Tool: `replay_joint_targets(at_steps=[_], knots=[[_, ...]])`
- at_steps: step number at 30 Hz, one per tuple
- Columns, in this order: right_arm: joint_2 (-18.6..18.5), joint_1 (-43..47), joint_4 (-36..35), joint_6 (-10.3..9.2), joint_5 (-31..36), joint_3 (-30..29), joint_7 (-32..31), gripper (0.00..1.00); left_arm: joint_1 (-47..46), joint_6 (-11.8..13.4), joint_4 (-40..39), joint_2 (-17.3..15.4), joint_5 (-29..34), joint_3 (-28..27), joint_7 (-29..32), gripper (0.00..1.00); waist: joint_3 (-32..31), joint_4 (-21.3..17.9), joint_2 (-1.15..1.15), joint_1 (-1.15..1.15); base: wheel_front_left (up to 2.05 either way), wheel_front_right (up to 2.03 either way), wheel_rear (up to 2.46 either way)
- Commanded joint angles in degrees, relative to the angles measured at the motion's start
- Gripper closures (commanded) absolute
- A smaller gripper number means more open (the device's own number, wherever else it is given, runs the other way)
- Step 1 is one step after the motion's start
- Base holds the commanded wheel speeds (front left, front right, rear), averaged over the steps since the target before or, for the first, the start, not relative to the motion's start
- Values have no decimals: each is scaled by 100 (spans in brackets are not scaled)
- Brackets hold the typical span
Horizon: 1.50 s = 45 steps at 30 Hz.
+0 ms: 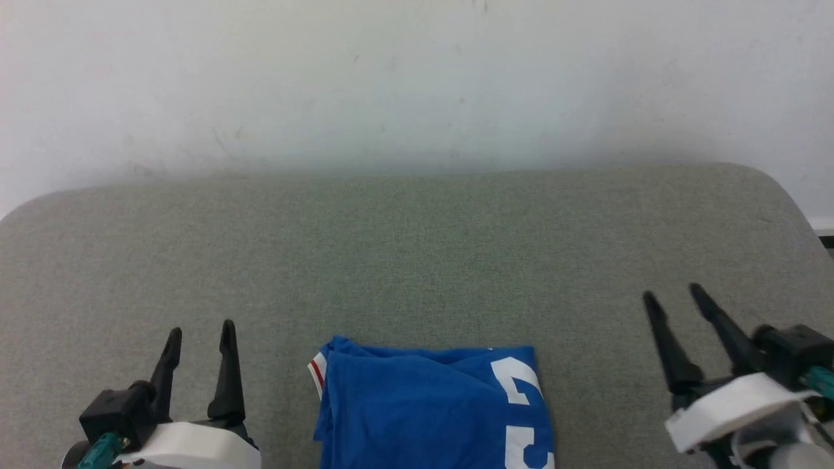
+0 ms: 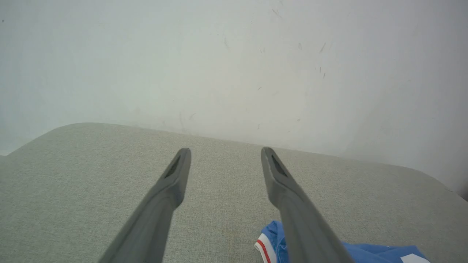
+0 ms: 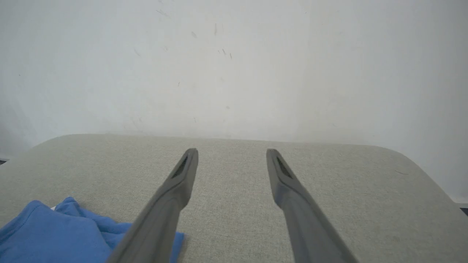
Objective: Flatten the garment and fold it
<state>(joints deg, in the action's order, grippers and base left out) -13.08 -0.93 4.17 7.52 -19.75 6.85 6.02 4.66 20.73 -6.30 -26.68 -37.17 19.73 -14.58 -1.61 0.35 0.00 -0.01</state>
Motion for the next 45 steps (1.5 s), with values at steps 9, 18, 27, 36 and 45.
replay_joint_targets(at_steps=[9,18,27,36,45], knots=[[428,706,-410,-3,-406,-1960,-1289,0,253,-246,48,215,399,-438,-40,0,5,10,0,1,0,0,0],[663,560,714,-3,-1940,-2244,-3936,0,183,-569,329,300,665,-606,-41,0,106,194,0,1,0,0,0],[1015,-138,1890,-3,-3592,-1677,-5064,0,-9,-1042,469,405,1001,-879,-41,0,273,455,0,1,0,0,0],[1019,-756,2897,-3,-4603,-376,-4502,0,-25,-1347,579,675,1236,-1110,-41,0,354,621,0,1,0,0,0],[844,-958,2771,-3,-4340,355,-4109,100,58,-1409,726,823,1398,-1298,-41,0,288,554,0,1,0,0,0]])
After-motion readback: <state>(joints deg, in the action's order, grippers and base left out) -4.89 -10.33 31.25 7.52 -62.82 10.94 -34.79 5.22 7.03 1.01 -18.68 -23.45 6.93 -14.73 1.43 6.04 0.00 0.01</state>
